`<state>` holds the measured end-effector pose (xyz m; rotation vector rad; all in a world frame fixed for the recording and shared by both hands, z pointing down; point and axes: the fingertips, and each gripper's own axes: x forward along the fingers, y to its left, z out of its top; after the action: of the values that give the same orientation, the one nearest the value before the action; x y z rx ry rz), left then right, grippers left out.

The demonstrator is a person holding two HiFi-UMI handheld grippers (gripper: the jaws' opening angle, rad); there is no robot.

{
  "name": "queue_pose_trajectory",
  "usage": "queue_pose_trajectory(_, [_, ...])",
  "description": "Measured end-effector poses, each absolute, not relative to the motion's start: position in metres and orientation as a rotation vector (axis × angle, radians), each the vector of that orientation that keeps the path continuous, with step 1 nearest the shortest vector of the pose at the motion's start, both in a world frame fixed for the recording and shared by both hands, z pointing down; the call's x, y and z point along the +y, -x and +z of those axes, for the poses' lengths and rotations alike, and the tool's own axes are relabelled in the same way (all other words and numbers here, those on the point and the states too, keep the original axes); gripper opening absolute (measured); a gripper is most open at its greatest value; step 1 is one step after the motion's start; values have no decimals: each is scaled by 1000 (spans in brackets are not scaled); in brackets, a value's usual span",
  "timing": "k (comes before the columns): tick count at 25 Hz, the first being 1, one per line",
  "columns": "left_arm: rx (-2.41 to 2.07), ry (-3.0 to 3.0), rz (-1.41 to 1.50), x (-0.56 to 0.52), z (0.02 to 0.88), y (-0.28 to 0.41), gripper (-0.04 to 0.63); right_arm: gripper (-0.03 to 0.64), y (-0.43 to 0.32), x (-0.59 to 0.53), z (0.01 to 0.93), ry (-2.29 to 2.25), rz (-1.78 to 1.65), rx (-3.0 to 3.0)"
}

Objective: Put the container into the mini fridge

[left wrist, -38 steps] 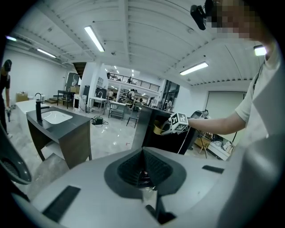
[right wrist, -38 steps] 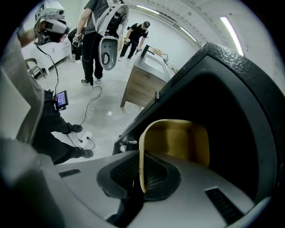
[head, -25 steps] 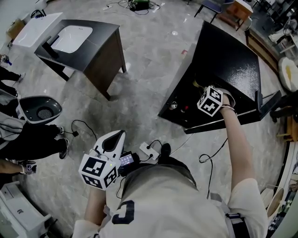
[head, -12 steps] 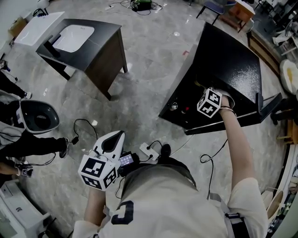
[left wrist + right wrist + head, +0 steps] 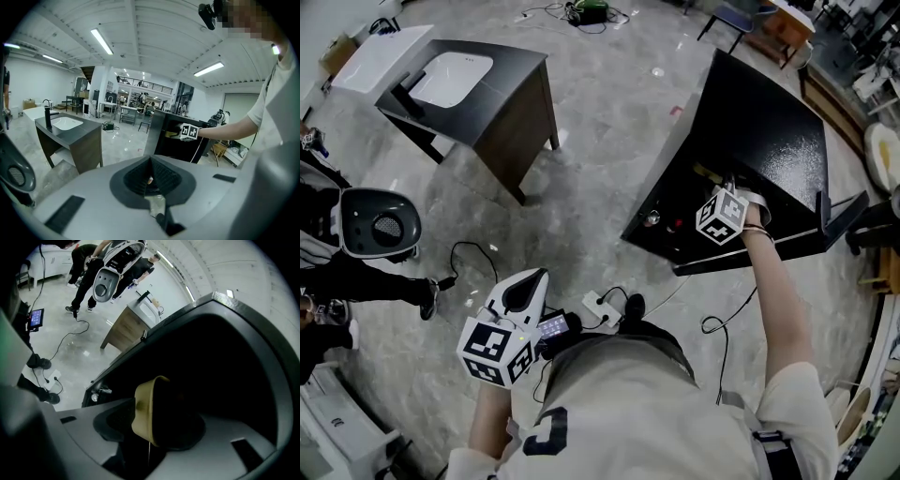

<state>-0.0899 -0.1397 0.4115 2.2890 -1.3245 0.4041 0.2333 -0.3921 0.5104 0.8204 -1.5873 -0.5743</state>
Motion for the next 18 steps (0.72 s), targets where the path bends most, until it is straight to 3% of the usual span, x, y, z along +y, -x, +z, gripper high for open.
queue_pose_trajectory(18, [-1280, -2315, 440, -155, 412, 78, 41, 178, -258, -402, 493, -1011, -642, -1548])
